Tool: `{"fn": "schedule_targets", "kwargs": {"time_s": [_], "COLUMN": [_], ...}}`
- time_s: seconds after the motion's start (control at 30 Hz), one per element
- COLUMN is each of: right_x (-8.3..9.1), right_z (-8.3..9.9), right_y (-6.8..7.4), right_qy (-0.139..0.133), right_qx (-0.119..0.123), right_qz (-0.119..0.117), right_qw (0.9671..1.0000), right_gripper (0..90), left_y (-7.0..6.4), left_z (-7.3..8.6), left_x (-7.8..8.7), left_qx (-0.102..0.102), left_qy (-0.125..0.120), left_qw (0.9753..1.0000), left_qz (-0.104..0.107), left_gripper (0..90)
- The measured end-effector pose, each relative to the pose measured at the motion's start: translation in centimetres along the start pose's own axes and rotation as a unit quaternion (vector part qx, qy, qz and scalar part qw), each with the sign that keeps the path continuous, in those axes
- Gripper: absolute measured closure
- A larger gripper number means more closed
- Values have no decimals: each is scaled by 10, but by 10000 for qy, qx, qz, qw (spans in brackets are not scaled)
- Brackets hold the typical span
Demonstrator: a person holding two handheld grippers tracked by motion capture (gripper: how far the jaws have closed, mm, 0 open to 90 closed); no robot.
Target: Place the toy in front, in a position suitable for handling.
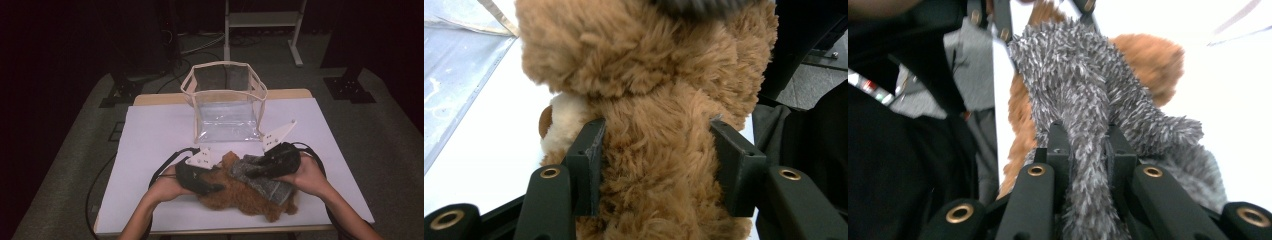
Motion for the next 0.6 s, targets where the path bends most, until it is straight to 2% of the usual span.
{"fn": "schedule_targets", "kwargs": {"time_s": [0.03,0.13,0.2,0.23,0.27,0.3,0.37,0.47,0.6], "right_x": [6,8,7,7,10,13,23,42,53], "right_z": [-4,0,11,11,26,31,42,57,62], "right_y": [-4,-6,-7,-7,-8,-9,-11,-19,-22], "right_qy": [-138,-120,13,13,25,6,-46,-53,-144], "right_qx": [-21,-25,-45,-45,-180,-246,-369,-552,-625], "right_qz": [95,60,64,64,31,26,93,331,443], "right_qw": [9999,9999,10000,10000,9998,9997,9993,9979,9970], "right_gripper": [772,770,770,770,770,770,770,770,770], "left_y": [0,2,2,2,2,2,2,2,3], "left_z": [0,1,1,1,1,1,1,0,0], "left_x": [0,1,0,0,0,0,0,0,-1], "left_qx": [4,46,62,62,57,56,90,80,76], "left_qy": [-4,-45,-80,-80,-100,-141,-171,-162,-137], "left_qw": [10000,10000,9999,9999,9999,9999,9998,9998,9999], "left_qz": [11,40,38,38,33,20,4,-19,-29], "left_gripper": [453,451,451,451,451,451,451,451,452]}}
Point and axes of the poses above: each handheld gripper's, and its own axes: x roughly backward along the jaws, z roughly out of its underside, y roughly to its left, the point moved 6 cm from there along -x, roughly forward along the jaws, and after that the axes turned 5 degrees about z, right-handed, at the moved point
